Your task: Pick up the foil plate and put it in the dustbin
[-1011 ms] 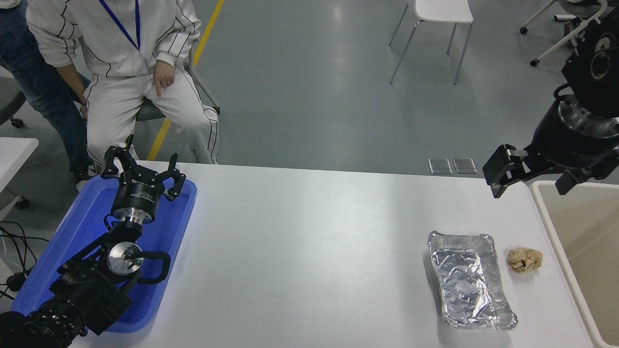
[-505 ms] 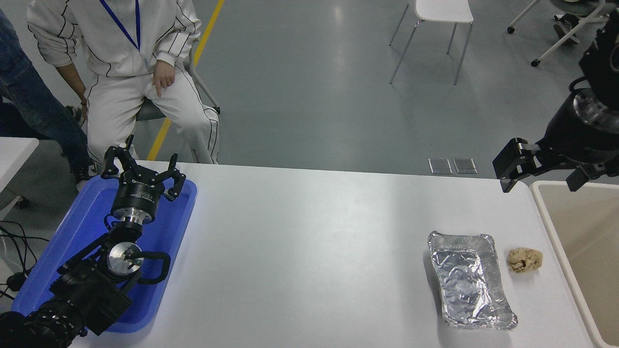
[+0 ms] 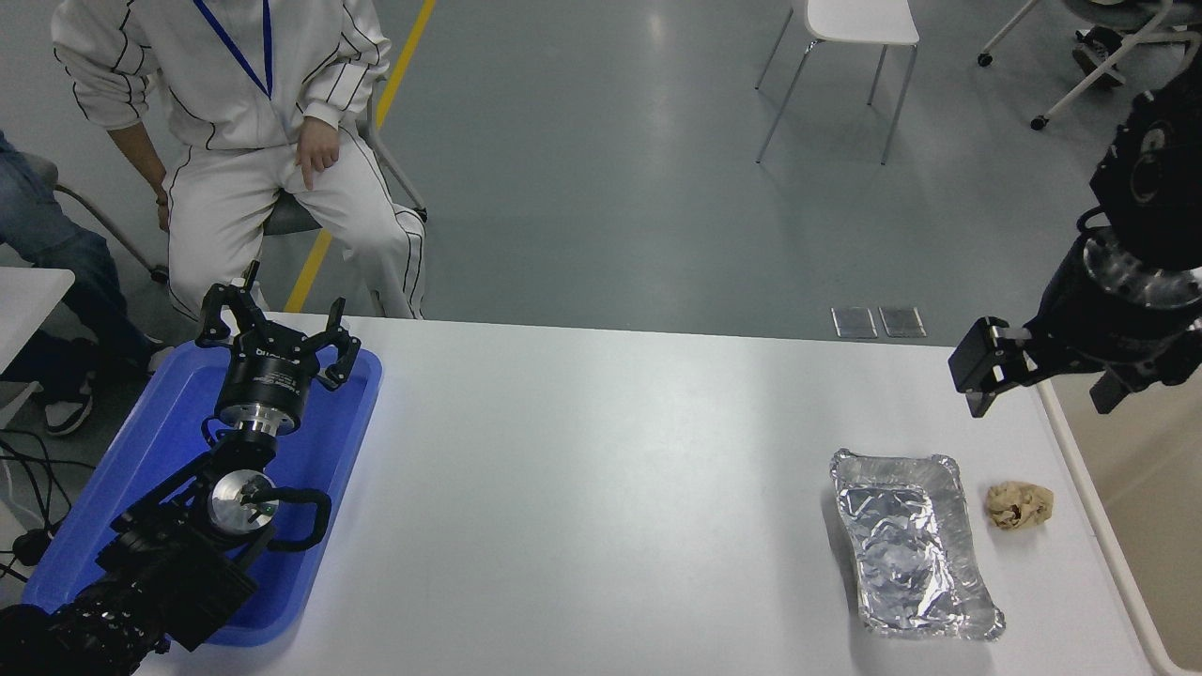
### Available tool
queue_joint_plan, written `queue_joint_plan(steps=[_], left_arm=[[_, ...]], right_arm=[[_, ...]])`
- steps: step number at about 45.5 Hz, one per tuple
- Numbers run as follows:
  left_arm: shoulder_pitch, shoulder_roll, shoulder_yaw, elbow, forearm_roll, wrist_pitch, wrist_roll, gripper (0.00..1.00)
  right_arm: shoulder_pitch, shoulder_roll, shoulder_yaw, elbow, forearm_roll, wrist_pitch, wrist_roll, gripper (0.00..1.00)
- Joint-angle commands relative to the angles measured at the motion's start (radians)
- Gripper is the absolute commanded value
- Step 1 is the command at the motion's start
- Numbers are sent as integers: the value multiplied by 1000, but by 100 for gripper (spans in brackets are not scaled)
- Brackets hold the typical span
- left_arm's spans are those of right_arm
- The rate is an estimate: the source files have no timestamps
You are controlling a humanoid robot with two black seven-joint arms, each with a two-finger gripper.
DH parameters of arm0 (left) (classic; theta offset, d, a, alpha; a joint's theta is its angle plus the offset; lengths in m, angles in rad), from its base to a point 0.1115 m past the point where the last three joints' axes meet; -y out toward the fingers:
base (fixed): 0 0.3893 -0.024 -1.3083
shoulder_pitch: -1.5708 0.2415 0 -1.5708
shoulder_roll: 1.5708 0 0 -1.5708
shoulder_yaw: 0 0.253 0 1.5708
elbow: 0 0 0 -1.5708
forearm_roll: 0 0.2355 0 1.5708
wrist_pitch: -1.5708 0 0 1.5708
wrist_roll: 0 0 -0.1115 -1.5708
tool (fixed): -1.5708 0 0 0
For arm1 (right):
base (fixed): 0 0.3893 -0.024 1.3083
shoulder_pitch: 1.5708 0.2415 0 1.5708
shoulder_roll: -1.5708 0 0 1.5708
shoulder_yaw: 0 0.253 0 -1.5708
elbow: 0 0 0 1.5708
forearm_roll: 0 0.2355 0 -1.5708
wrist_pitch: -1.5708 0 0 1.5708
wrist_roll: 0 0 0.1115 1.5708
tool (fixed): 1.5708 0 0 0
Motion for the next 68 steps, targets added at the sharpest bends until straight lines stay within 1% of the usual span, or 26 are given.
queue_joint_plan(steps=[1,4,8,12,15,24,39,61,68], left_arm=[[0,0,0,0,0,0,0,100],[-1,0,0,0,0,0,0,100],[-1,0,0,0,0,0,0,100],[-1,0,0,0,0,0,0,100],[-1,0,0,0,0,0,0,100],[0,0,0,0,0,0,-2,100],[0,0,0,0,0,0,-2,100],[0,0,0,0,0,0,-2,100],[0,0,0,0,0,0,-2,100]], right_arm=[[-146,-12,39,0,-14,-212,-1,100],[-175,-18,55,0,-39,-255,-1,100],[-241,-13,75,-11,-108,-297,-1,100],[-322,-16,111,-39,-174,-304,-1,100],[-382,-24,142,-45,-192,-307,-1,100],[-525,-29,170,-127,-192,-311,-1,100],[-753,-29,247,-350,-194,-312,-1,98],[-944,-24,262,-578,-195,-332,-1,98],[-981,-19,262,-600,-194,-334,-1,92]])
